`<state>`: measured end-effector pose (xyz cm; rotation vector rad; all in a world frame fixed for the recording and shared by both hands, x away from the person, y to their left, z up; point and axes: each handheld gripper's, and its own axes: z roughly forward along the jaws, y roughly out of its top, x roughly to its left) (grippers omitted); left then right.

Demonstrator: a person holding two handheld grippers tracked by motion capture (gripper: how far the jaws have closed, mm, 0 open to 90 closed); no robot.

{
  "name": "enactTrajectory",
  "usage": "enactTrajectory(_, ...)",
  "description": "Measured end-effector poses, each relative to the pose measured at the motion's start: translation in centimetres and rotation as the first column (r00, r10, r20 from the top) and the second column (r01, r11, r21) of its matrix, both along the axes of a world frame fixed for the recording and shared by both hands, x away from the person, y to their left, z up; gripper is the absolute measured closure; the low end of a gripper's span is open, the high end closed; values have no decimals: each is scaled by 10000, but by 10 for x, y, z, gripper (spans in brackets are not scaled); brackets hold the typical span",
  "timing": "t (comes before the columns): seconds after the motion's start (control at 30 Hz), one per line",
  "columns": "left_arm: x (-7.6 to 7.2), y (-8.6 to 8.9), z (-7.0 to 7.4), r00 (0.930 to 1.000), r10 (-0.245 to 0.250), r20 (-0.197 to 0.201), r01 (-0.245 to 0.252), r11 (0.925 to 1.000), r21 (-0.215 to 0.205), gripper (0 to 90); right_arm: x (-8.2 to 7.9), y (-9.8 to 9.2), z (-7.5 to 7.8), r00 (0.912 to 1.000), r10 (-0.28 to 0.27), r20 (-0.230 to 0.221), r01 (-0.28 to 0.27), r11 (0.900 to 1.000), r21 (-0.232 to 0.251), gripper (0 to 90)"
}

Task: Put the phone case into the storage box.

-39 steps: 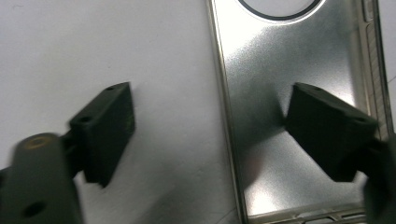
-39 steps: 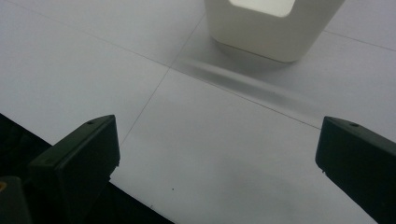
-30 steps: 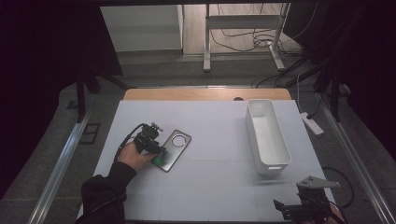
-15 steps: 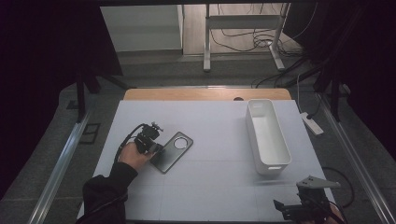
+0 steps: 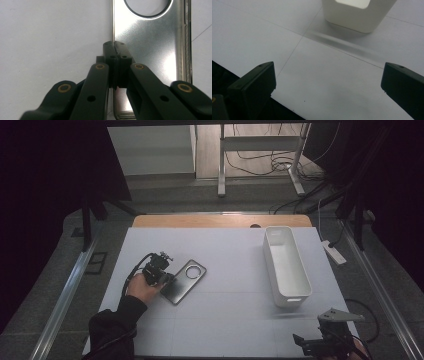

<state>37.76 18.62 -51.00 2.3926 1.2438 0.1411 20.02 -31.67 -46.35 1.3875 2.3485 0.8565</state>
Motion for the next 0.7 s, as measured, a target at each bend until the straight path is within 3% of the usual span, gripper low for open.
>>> enactTrajectory(0.43,-16,4,13,9950,187,978,-110,9968,-789,892,0,0,0,10000,-2,12,2,10000,13,2)
enactTrajectory(0.7,-27,8,17,9918,271,1252,-97,9905,-1374,892,0,0,0,10000,12,7,-12,10000,46,0)
